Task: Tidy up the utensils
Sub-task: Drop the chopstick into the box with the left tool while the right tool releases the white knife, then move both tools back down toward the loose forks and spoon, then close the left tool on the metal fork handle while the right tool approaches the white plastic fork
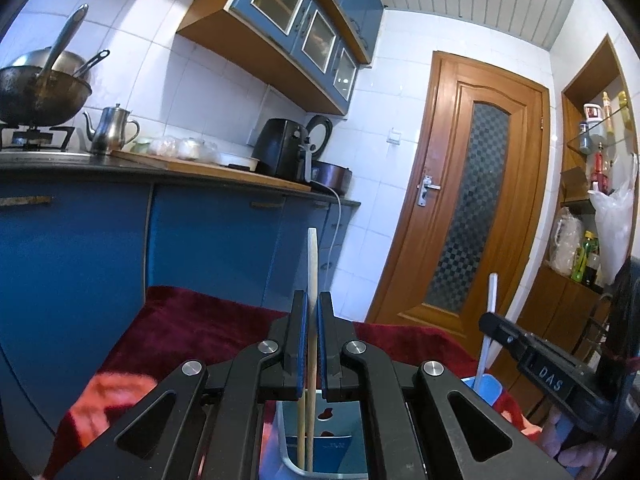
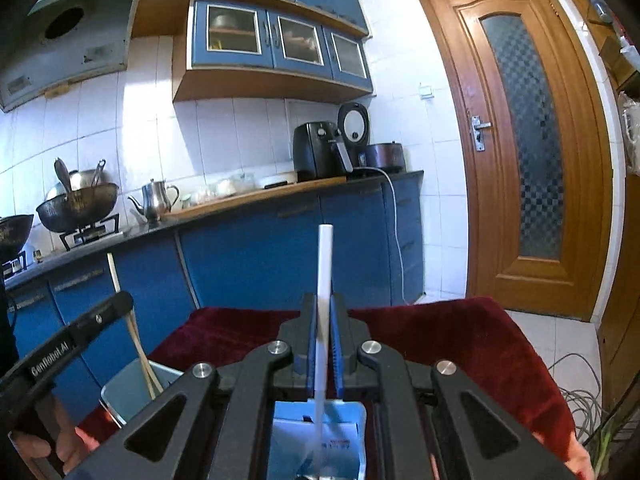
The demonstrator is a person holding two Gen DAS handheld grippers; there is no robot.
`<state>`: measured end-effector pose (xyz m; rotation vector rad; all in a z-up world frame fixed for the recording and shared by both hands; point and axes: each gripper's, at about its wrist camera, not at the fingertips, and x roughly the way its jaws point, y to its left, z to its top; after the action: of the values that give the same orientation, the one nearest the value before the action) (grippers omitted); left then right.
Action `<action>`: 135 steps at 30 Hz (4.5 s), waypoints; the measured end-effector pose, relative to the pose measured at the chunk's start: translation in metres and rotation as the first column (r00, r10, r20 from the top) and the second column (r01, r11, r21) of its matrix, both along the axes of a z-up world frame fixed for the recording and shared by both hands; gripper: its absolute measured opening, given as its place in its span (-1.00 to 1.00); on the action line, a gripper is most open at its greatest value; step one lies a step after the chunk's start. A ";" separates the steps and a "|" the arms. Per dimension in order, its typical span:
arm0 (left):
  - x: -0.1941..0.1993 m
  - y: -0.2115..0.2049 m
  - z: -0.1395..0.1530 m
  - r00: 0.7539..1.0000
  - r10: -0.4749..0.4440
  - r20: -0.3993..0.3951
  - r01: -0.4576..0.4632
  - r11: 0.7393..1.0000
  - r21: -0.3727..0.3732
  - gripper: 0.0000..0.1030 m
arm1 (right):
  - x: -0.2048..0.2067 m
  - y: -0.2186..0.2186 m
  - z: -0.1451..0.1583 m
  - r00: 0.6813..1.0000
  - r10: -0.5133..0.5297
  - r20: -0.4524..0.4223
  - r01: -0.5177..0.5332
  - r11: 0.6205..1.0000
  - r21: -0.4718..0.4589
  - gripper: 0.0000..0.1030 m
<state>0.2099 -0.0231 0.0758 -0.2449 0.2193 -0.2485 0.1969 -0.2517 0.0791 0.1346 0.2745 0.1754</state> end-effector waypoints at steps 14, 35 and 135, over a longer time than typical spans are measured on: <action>-0.019 -0.003 0.017 0.999 -0.030 -0.030 0.031 0.999 0.024 -0.36 | -0.033 -0.013 0.016 1.000 0.019 0.005 -0.019 0.999 0.033 -0.61; -0.089 0.015 0.041 0.983 -0.055 -0.177 0.075 0.991 0.108 -0.31 | -0.120 -0.012 0.039 0.993 0.039 -0.108 -0.036 0.999 0.036 -0.60; -0.130 0.028 -0.074 0.793 -0.218 -0.569 0.286 0.958 0.031 -0.90 | -0.125 0.014 -0.085 0.667 0.052 -0.743 -0.109 0.994 -0.028 -0.63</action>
<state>0.0801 0.0050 0.0016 -0.1667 0.8590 -0.4269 0.0717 -0.2379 -0.0060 0.1178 1.1201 0.1928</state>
